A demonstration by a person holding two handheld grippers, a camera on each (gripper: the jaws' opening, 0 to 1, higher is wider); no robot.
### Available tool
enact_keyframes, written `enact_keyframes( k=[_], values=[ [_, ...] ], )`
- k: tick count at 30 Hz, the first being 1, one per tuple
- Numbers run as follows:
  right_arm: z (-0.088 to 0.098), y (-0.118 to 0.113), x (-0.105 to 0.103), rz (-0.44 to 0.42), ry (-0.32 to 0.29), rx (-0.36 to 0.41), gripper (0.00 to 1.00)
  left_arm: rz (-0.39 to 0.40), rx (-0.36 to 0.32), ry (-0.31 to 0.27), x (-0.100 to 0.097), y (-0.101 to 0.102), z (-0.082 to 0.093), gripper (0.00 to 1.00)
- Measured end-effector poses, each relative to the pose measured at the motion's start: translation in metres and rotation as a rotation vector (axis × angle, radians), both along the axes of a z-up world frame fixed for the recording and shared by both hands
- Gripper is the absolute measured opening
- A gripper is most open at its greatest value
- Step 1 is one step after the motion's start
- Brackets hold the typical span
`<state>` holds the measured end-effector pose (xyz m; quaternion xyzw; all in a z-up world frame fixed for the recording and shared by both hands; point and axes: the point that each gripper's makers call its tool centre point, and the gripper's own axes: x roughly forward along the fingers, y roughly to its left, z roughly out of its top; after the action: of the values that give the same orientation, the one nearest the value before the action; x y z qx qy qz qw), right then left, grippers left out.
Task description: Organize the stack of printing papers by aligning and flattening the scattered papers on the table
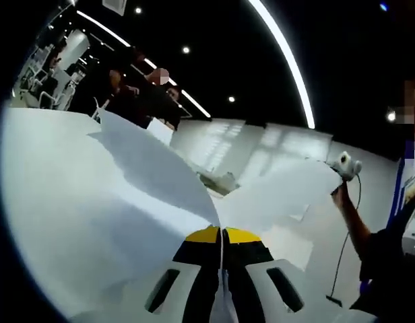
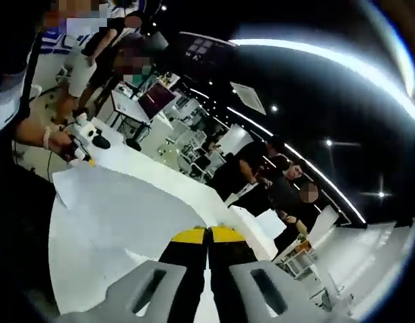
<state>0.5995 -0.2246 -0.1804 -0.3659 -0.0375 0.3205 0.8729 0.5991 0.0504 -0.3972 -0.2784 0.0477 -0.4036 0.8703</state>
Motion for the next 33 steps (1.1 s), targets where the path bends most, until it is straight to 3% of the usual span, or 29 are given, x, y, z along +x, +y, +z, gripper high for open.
enact_keyframes(
  k=[7,10,12,14,17,18,20,22,33],
  values=[
    [0.041,0.011,-0.021,0.026,0.026,0.001,0.0,-0.007,-0.003,-0.002,-0.001,-0.003,-0.001,0.06],
    [0.058,0.019,-0.024,0.056,0.066,0.035,0.0,-0.008,-0.006,0.0,-0.002,-0.003,-0.001,0.06],
    [0.057,0.025,-0.019,0.053,0.119,0.01,0.0,-0.008,-0.009,0.0,-0.002,-0.002,-0.001,0.06],
    [0.044,0.04,-0.007,0.067,0.17,-0.015,0.0,-0.007,-0.013,0.0,-0.002,-0.002,-0.001,0.06],
    [0.011,0.058,0.012,0.036,0.264,-0.078,0.0,-0.008,-0.014,0.002,-0.003,-0.002,-0.001,0.06],
    [0.006,0.063,0.02,0.033,0.276,-0.075,0.0,-0.008,-0.013,0.003,-0.003,-0.001,-0.001,0.06],
    [-0.008,0.077,0.027,0.054,0.356,-0.051,0.0,-0.008,-0.012,0.003,-0.003,0.0,-0.001,0.06],
    [-0.024,0.089,0.04,0.057,0.386,-0.086,0.0,-0.007,-0.011,0.002,-0.004,0.001,-0.001,0.06],
    [-0.056,0.141,0.081,0.08,0.512,-0.075,0.0,-0.01,-0.008,0.004,-0.001,0.001,-0.005,0.06]
  ],
)
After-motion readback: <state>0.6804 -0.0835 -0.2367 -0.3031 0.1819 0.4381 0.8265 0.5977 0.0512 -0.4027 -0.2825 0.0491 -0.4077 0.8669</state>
